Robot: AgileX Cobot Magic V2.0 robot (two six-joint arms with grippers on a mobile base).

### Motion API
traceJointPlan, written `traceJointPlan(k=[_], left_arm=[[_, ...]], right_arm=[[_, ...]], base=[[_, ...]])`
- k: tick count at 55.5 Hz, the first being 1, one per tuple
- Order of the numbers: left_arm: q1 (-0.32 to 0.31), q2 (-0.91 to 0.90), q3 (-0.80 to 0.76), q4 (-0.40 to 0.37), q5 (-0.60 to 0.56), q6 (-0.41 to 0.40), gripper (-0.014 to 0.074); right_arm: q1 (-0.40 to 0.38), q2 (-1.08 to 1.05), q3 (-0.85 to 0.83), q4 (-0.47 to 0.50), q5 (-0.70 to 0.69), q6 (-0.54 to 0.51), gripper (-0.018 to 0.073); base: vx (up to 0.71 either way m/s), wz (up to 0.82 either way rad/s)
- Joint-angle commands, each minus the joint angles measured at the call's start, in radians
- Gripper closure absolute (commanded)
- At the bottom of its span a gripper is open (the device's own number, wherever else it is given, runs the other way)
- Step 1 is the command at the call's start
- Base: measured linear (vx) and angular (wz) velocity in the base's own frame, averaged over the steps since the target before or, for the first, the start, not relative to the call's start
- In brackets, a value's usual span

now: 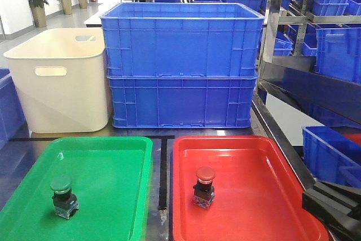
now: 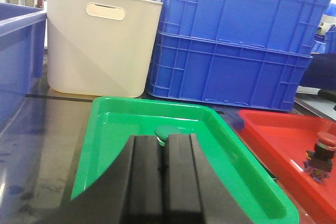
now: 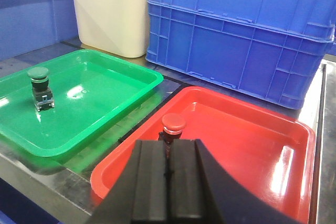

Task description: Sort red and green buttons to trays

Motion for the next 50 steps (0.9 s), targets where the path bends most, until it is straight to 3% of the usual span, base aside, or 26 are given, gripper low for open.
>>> traceJointPlan(k=[1, 3, 5, 6, 7, 10, 13, 16, 18, 24, 26, 33, 50], left_arm=[[-0.006, 0.005, -0.023, -0.049, -0.008, 0.05, 0.0603], [-0.006, 0.007, -0.023, -0.136, 0.039, 0.103, 0.0603], [-0.006, 0.007, -0.02, -0.317, 0.122, 0.203, 0.0603], [-0.006, 0.007, -0.02, -0.372, 0.147, 0.246, 0.0603], [-0.006, 0.007, -0.016, -0.475, 0.193, 0.347, 0.0603], [-0.006, 0.0, 0.01, -0.634, 0.23, 0.582, 0.0603], [-0.006, -0.017, 0.058, -0.751, 0.204, 0.796, 0.0603], [-0.006, -0.065, 0.119, -0.843, 0.142, 0.938, 0.0603], [-0.006, -0.102, 0.158, -0.861, 0.088, 0.99, 0.0603], [-0.006, -0.237, 0.261, -0.874, -0.007, 1.001, 0.0603], [-0.006, -0.283, 0.255, -0.858, 0.059, 1.003, 0.0603], [-0.006, -0.387, 0.255, -0.822, 0.102, 0.988, 0.0603], [-0.006, -0.358, 0.255, -0.822, 0.096, 0.99, 0.0603]], right_arm=[[0.002, -0.003, -0.028, -0.005, -0.083, -0.008, 0.0569], [0.002, -0.003, -0.028, -0.005, -0.083, -0.008, 0.0569], [0.002, -0.003, -0.028, -0.005, -0.083, -0.008, 0.0569], [0.002, -0.003, -0.028, -0.005, -0.083, -0.008, 0.0569], [0.002, -0.003, -0.028, -0.005, -0.083, -0.008, 0.0569], [0.002, -0.003, -0.028, -0.004, -0.083, -0.008, 0.0569], [0.002, -0.003, -0.028, -0.004, -0.083, -0.008, 0.0569], [0.002, -0.003, -0.028, -0.004, -0.083, -0.008, 0.0569], [0.002, -0.003, -0.028, -0.004, -0.083, -0.008, 0.0569], [0.002, -0.003, -0.028, -0.004, -0.083, -0.008, 0.0569], [0.002, -0.003, -0.028, -0.004, -0.083, -0.008, 0.0569], [0.002, -0.003, -0.028, -0.004, -0.081, -0.008, 0.0569], [0.002, -0.003, -0.028, -0.004, -0.066, -0.008, 0.0569]], base=[[0.0, 0.0], [0.0, 0.0], [0.0, 0.0], [0.0, 0.0], [0.0, 0.0], [0.0, 0.0], [0.0, 0.0], [0.0, 0.0], [0.0, 0.0], [0.0, 0.0], [0.0, 0.0], [0.0, 0.0], [0.0, 0.0]])
